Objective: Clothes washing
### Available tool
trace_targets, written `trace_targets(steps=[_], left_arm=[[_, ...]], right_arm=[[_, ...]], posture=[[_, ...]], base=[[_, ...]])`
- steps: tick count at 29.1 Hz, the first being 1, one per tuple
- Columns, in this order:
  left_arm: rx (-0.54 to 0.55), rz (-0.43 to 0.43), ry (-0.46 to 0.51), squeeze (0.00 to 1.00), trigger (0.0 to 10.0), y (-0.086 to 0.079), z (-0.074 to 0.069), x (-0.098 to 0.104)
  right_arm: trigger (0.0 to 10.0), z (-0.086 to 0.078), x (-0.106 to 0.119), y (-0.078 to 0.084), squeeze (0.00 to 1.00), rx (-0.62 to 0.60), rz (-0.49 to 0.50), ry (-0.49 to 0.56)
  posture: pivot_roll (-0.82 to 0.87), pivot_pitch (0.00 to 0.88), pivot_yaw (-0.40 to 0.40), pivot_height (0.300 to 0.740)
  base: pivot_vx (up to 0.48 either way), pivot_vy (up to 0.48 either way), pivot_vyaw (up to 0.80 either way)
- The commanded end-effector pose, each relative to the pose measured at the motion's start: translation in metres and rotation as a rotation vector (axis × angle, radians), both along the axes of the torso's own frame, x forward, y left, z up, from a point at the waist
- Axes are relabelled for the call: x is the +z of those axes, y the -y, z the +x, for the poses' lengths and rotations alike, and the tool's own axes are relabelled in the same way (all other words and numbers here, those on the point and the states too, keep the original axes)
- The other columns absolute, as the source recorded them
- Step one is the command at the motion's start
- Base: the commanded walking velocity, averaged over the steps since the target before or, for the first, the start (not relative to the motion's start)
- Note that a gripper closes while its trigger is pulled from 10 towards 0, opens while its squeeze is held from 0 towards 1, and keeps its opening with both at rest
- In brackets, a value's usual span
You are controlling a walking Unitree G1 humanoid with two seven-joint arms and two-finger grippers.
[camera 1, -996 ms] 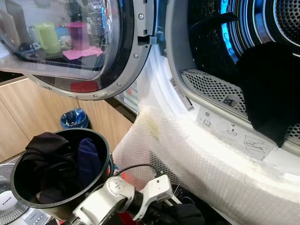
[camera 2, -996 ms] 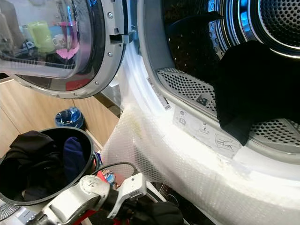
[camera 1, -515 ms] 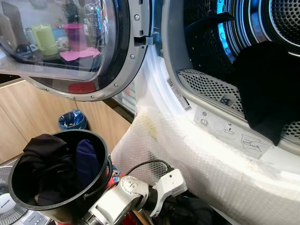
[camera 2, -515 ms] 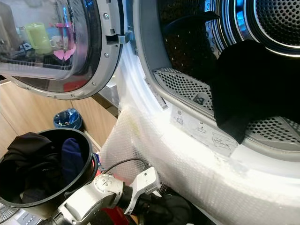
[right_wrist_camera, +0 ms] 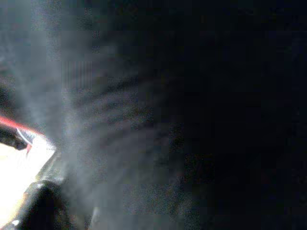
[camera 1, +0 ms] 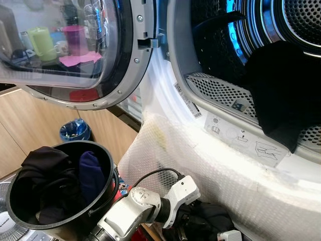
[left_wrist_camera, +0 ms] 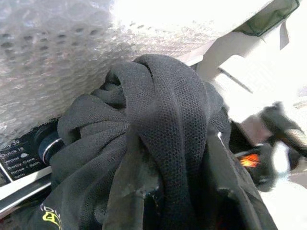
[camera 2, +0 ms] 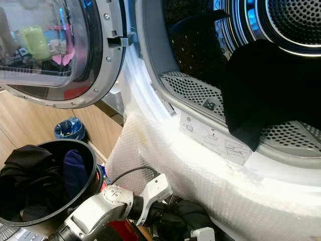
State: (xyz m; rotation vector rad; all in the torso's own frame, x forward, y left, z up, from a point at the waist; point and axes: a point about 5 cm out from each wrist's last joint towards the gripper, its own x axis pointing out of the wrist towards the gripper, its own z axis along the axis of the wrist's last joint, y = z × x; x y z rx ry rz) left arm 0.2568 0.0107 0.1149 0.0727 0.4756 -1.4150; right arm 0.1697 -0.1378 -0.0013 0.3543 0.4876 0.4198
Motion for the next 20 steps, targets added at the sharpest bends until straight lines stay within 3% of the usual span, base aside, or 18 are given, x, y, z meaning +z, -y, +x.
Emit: trace_targets(steps=[1, 7, 8, 9, 10, 20], left_arm=[[-0.032, -0.043, 0.028, 0.00, 0.0, 0.005, -0.001, 0.015], [-0.052, -0.040, 0.014, 0.00, 0.0, 0.005, -0.005, 0.016], [-0.052, -0.038, 0.013, 0.00, 0.0, 0.004, -0.005, 0.017], [-0.052, -0.037, 0.013, 0.00, 0.0, 0.004, -0.005, 0.017], [-0.052, -0.037, 0.014, 0.00, 0.0, 0.005, -0.005, 0.018], [-0.046, -0.030, 0.017, 0.00, 0.0, 0.003, -0.004, 0.018]], right_arm=[[10.0, -0.001, -0.007, 0.004, 0.00, -0.073, 0.010, -0.027], [10.0, 0.001, -0.011, -0.001, 0.00, -0.180, 0.121, -0.019], [1.7, 0.000, -0.012, -0.001, 0.00, -0.170, 0.122, -0.009], [1.7, -0.001, -0.012, -0.001, 0.00, -0.168, 0.118, -0.006], [0.0, -0.002, -0.012, -0.001, 0.00, -0.167, 0.126, 0.002], [0.0, 0.001, -0.008, 0.009, 0.00, -0.198, 0.154, 0.056]], posture=[[0.19, 0.118, 0.026, 0.740], [0.19, 0.119, 0.038, 0.740], [0.19, 0.119, 0.038, 0.740], [0.19, 0.119, 0.038, 0.740], [0.19, 0.119, 0.038, 0.740], [0.19, 0.120, 0.040, 0.740]], base=[[0.000, 0.000, 0.00], [0.000, 0.000, 0.00], [0.000, 0.000, 0.00], [0.000, 0.000, 0.00], [0.000, 0.000, 0.00], [0.000, 0.000, 0.00]])
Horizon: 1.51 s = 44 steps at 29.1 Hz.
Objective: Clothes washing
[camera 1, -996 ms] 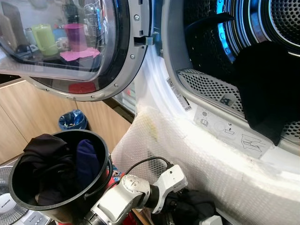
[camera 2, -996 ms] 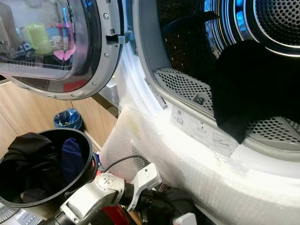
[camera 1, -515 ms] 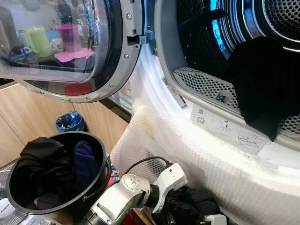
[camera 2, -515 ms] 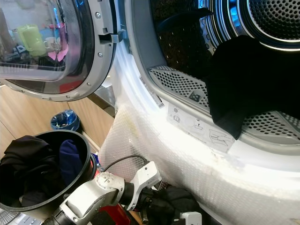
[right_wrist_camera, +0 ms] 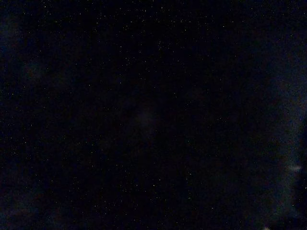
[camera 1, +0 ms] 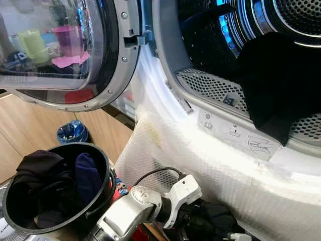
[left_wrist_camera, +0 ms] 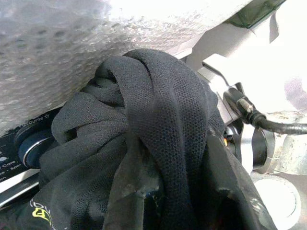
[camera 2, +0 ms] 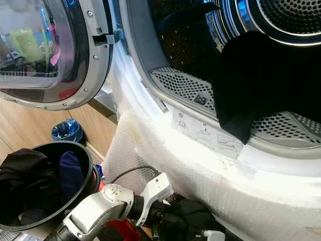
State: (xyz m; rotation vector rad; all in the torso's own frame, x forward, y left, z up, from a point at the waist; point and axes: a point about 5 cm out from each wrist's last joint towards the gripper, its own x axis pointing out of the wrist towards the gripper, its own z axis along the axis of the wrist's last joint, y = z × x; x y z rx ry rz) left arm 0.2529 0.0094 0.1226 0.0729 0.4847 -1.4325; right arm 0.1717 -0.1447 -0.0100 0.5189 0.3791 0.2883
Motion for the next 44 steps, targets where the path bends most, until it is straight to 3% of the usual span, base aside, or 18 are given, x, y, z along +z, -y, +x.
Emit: trace_targets(steps=[1, 23, 43, 44], left_arm=[[-0.028, -0.032, 0.026, 0.00, 0.0, 0.002, 0.000, 0.011], [-0.033, -0.031, 0.034, 0.00, 0.0, 0.003, 0.000, 0.011], [-0.005, -0.032, 0.067, 0.00, 0.0, 0.001, 0.002, 0.011], [-0.002, -0.029, 0.074, 0.00, 4.4, 0.000, 0.002, 0.011]], right_arm=[[0.0, 0.000, 0.001, 0.002, 0.00, -0.019, 0.016, 0.015], [0.0, 0.003, 0.008, -0.013, 0.00, 0.049, 0.090, 0.075], [0.0, 0.018, 0.009, -0.025, 0.00, 0.091, 0.119, 0.100], [0.0, 0.018, 0.009, -0.025, 0.00, 0.092, 0.120, 0.099]], posture=[[0.19, 0.120, 0.040, 0.740], [0.18, 0.101, 0.054, 0.740], [0.20, 0.017, 0.040, 0.740], [0.20, 0.011, 0.039, 0.740]], base=[[0.000, 0.000, 0.00], [0.000, 0.000, 0.00], [0.000, 0.000, 0.00], [0.000, 0.000, 0.00]])
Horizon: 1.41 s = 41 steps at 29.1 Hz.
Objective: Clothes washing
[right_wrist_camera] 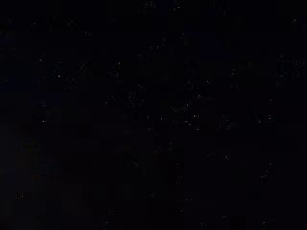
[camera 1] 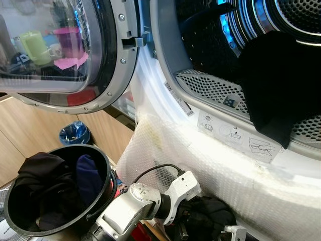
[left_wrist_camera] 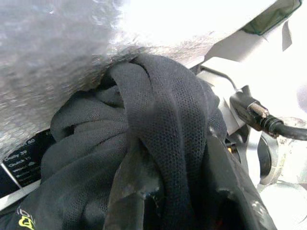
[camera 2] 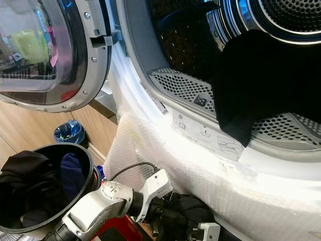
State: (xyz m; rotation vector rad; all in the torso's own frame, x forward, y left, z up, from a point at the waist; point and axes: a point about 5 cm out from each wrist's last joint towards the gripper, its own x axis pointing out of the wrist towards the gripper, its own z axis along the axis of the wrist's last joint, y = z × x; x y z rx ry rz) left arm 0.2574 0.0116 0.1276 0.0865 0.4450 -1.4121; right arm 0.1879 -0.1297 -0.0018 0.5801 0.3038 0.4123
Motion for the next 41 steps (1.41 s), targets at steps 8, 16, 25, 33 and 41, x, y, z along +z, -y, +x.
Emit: trace_targets(steps=[8, 16, 25, 33, 41], left_arm=[[-0.012, 0.030, 0.062, 1.00, 10.0, -0.025, 0.003, 0.010], [0.132, 0.089, 0.127, 1.00, 10.0, -0.063, 0.017, 0.020], [0.430, 0.095, 0.264, 1.00, 10.0, -0.097, 0.047, 0.040], [0.888, 0.432, 0.403, 1.00, 10.0, -0.189, 0.060, 0.026], [1.203, 0.365, 0.466, 0.00, 10.0, -0.214, 0.061, 0.008]], right_arm=[[0.0, 0.001, -0.003, -0.017, 0.00, 0.050, 0.028, 0.001], [0.0, 0.005, -0.007, -0.014, 0.00, 0.045, 0.028, -0.006], [0.0, 0.016, -0.005, -0.007, 0.00, 0.055, -0.002, 0.014], [0.0, 0.024, -0.005, 0.001, 0.00, 0.091, -0.025, 0.012], [0.0, 0.011, 0.010, -0.005, 0.00, 0.257, -0.016, 0.088]], posture=[[0.22, 0.008, 0.043, 0.740], [0.28, 0.002, 0.038, 0.740], [0.30, 0.000, 0.015, 0.740], [0.37, 0.000, -0.057, 0.740], [0.36, 0.000, -0.063, 0.740]], base=[[0.000, 0.000, 0.00], [0.000, 0.000, 0.00], [0.000, 0.000, 0.00], [0.000, 0.000, 0.00], [0.000, 0.000, 0.00]])
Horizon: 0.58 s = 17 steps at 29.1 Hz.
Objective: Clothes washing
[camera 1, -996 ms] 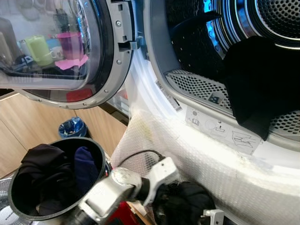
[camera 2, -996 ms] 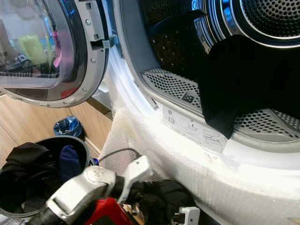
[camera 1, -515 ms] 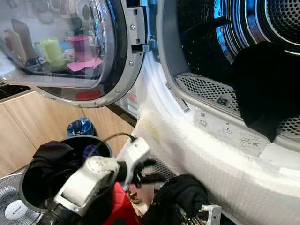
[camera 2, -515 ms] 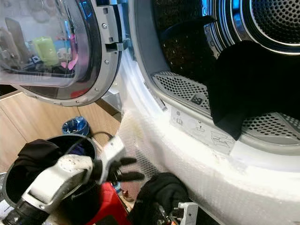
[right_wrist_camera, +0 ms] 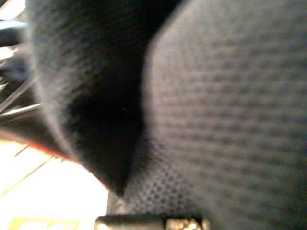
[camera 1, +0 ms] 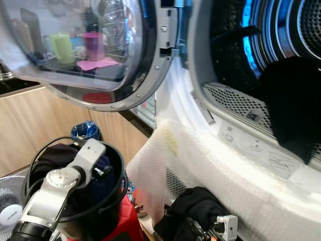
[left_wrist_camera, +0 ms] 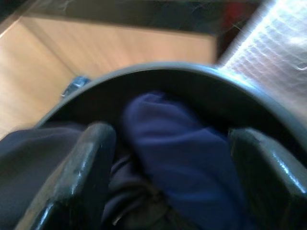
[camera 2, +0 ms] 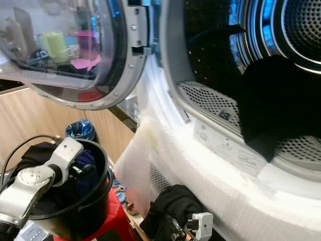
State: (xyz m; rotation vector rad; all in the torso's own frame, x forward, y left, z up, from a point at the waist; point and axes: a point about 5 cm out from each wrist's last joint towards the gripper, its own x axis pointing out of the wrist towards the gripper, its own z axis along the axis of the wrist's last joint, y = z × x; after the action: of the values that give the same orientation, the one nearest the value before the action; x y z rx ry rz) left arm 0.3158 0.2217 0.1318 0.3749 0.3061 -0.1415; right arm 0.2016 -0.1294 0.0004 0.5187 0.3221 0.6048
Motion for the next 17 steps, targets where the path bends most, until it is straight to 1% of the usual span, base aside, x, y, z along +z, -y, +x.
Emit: trace_targets(steps=[1, 2, 3, 4, 5, 6, 7, 8, 9, 10, 12, 13, 14, 15, 16, 17], left_arm=[[0.039, -0.010, 0.058, 0.00, 10.0, -0.004, 0.003, 0.003], [0.039, -0.010, 0.058, 0.00, 10.0, -0.004, 0.003, 0.003], [0.071, -0.007, 0.078, 0.00, 10.0, -0.006, 0.004, 0.000], [0.083, 0.003, 0.085, 0.00, 10.0, -0.007, 0.005, -0.002], [0.089, 0.010, 0.089, 0.00, 10.0, -0.008, 0.005, -0.003], [0.094, 0.018, 0.092, 0.00, 10.0, -0.009, 0.006, -0.004], [0.099, 0.020, 0.089, 0.00, 10.0, -0.009, 0.006, -0.007], [0.099, 0.020, 0.089, 0.00, 10.0, -0.009, 0.006, -0.007], [0.106, 0.021, 0.097, 0.00, 10.0, -0.009, 0.006, -0.010], [0.110, 0.022, 0.103, 0.00, 10.0, -0.009, 0.006, -0.010], [0.111, 0.022, 0.111, 0.00, 10.0, -0.008, 0.006, -0.012], [0.109, 0.016, 0.105, 0.00, 10.0, -0.005, 0.005, -0.016], [0.099, 0.022, 0.096, 0.00, 10.0, -0.002, 0.004, -0.020], [0.095, 0.025, 0.094, 0.00, 10.0, -0.002, 0.004, -0.021], [0.086, 0.032, 0.086, 0.00, 10.0, 0.000, 0.003, -0.025], [0.087, 0.035, 0.086, 0.00, 10.0, 0.001, 0.003, -0.026]], right_arm=[[0.0, -0.007, 0.009, -0.005, 0.00, 0.095, 0.014, 0.045], [0.0, -0.007, 0.009, -0.005, 0.00, 0.095, 0.014, 0.045], [0.0, -0.026, 0.017, -0.006, 0.00, 0.196, 0.019, 0.073], [0.0, -0.033, 0.024, -0.006, 0.00, 0.233, 0.025, 0.093], [0.0, -0.038, 0.028, -0.006, 0.00, 0.257, 0.030, 0.107], [0.0, -0.042, 0.038, -0.006, 0.00, 0.274, 0.045, 0.133], [0.0, -0.047, 0.057, -0.006, 0.00, 0.297, 0.077, 0.188], [0.0, -0.047, 0.057, -0.006, 0.00, 0.297, 0.077, 0.188], [0.0, -0.050, 0.075, -0.006, 0.00, 0.315, 0.096, 0.248], [0.0, -0.051, 0.083, -0.007, 0.00, 0.321, 0.102, 0.278], [0.0, -0.050, 0.105, -0.006, 0.00, 0.313, 0.135, 0.354], [0.0, -0.041, 0.141, -0.004, 0.00, 0.265, 0.206, 0.484], [0.0, -0.032, 0.171, 0.001, 0.00, 0.216, 0.256, 0.597], [0.0, -0.029, 0.179, 0.002, 0.00, 0.200, 0.270, 0.632], [0.0, -0.020, 0.202, 0.009, 0.00, 0.135, 0.314, 0.707], [0.0, -0.016, 0.210, 0.012, 0.00, 0.110, 0.334, 0.733]], posture=[[0.36, 0.000, -0.063, 0.740], [0.36, 0.000, -0.063, 0.740], [0.34, 0.000, -0.048, 0.740], [0.33, 0.002, -0.044, 0.740], [0.33, 0.002, -0.044, 0.740], [0.32, 0.007, -0.040, 0.740], [0.31, 0.012, -0.039, 0.740], [0.31, 0.012, -0.039, 0.740], [0.30, 0.018, -0.038, 0.740], [0.30, 0.018, -0.038, 0.740], [0.29, 0.023, -0.039, 0.740], [0.29, 0.028, -0.041, 0.740], [0.28, 0.030, -0.042, 0.740], [0.28, 0.030, -0.042, 0.740], [0.28, 0.033, -0.044, 0.740], [0.28, 0.034, -0.045, 0.740]], base=[[0.000, 0.000, 0.00], [0.000, 0.000, 0.00], [0.000, 0.000, 0.00], [0.000, 0.000, 0.00], [0.000, 0.000, 0.00], [0.000, 0.000, 0.00], [0.000, 0.000, 0.00], [0.000, 0.000, 0.00], [0.000, 0.000, 0.00], [0.000, 0.000, 0.00], [0.000, 0.000, 0.00], [0.000, 0.000, 0.00], [0.000, 0.000, 0.00], [0.000, 0.000, 0.00], [0.000, 0.000, 0.00], [0.000, 0.000, 0.00]])
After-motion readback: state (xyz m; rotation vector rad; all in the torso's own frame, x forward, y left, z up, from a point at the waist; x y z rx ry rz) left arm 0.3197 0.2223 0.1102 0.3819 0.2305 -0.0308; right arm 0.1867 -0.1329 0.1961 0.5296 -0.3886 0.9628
